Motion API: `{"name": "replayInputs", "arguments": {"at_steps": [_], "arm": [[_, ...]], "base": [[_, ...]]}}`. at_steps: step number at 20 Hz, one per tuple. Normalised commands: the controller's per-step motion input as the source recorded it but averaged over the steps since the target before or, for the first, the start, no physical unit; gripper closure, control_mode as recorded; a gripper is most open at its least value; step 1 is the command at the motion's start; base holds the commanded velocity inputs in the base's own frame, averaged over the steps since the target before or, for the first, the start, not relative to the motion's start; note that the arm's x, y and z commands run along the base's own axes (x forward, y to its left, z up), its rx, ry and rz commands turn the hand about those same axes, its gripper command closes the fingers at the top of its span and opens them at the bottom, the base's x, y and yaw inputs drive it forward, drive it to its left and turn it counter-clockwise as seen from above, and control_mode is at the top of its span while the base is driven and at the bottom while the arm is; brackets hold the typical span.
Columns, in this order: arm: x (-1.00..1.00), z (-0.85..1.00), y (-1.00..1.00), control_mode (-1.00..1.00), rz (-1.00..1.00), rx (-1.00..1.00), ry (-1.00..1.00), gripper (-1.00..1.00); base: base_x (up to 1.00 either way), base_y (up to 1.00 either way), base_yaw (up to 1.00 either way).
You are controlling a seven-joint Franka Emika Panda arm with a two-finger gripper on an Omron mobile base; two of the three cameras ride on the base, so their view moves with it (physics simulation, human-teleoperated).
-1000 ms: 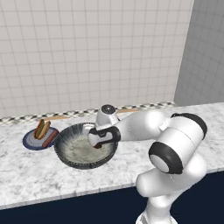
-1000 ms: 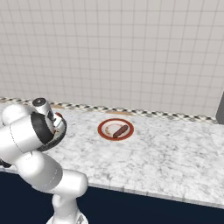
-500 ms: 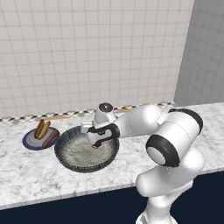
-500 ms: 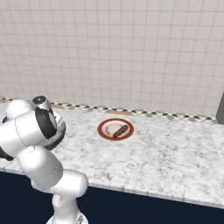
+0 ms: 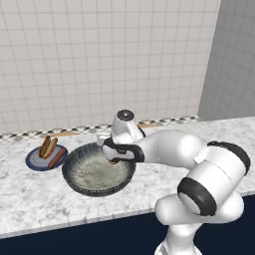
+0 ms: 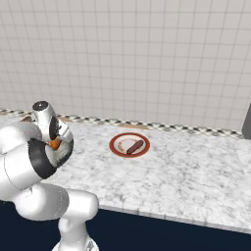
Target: Place one bun and one sausage from the bowl on each plate.
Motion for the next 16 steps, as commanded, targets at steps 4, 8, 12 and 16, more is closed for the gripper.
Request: {"name": "replayInputs", "arguments": {"at_steps": [4, 8, 12, 16], "arm": [[-0.28, 1.0, -1.0, -1.0, -0.16, -0.02, -0.01, 1.0], [0.02, 0.95, -1.0, -1.0, -0.24, -0.07, 0.0, 1.0], [0.4, 0.39, -1.0, -1.0, -0.31, -0.15, 0.0, 1.0], [0.43, -0.12, -1.0, -1.0, -0.32, -0.05, 0.0, 1.0]], "base": [[0.0, 0.0, 0.0], [0.0, 0.0, 0.0], [0.0, 0.0, 0.0], [0.0, 0.0, 0.0]]}}
